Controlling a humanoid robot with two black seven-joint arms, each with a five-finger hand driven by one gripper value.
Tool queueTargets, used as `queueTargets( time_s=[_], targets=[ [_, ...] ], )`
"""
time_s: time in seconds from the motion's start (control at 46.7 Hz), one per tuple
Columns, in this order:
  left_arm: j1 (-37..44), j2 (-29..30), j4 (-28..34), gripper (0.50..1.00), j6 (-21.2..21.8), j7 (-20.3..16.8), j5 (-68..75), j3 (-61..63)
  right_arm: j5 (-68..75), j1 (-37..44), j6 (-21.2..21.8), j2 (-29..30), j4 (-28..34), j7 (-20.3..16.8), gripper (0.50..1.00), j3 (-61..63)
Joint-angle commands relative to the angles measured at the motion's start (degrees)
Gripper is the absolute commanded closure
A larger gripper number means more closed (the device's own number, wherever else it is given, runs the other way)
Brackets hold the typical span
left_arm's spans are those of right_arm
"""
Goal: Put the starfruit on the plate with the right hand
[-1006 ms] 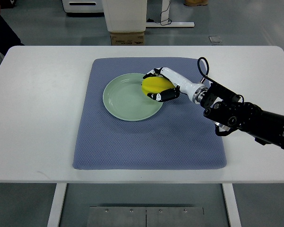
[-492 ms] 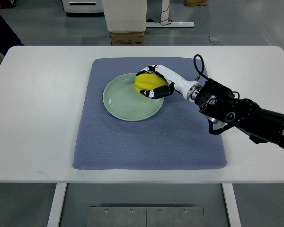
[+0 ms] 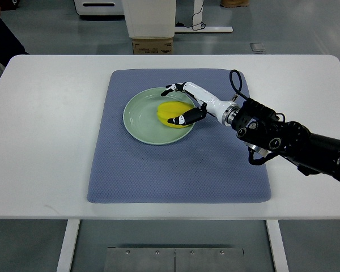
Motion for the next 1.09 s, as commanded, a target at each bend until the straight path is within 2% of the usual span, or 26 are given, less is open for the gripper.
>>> queueTargets(
  time_s=[0.0, 0.321, 0.578, 0.835, 1.07],
  targets=[
    [0.0, 0.0, 0.0, 0.5, 0.0, 0.0, 0.0, 0.1, 0.0, 0.0, 0.0, 0.0, -0.1, 0.0, 0.502, 1.0],
    [0.0, 0.0, 0.0, 0.5, 0.0, 0.0, -0.1, 0.0, 0.0, -1.4, -1.0, 0.0, -0.2, 0.6, 0.502, 9.5],
    [0.0, 0.0, 0.0, 0.5, 0.0, 0.0, 0.0, 0.0, 0.0, -5.4, -0.9, -0.1, -0.1, 0.6, 0.5, 24.8],
    [0.0, 0.0, 0.0, 0.5, 0.0, 0.0, 0.0, 0.0, 0.0, -9.9, -0.8, -7.9, -0.1, 0.1, 0.5, 40.4],
    [0.0, 0.0, 0.0, 0.5, 0.0, 0.0, 0.0, 0.0, 0.1, -10.9, -0.6, -14.8, -0.3, -0.1, 0.5, 44.2]
  ],
)
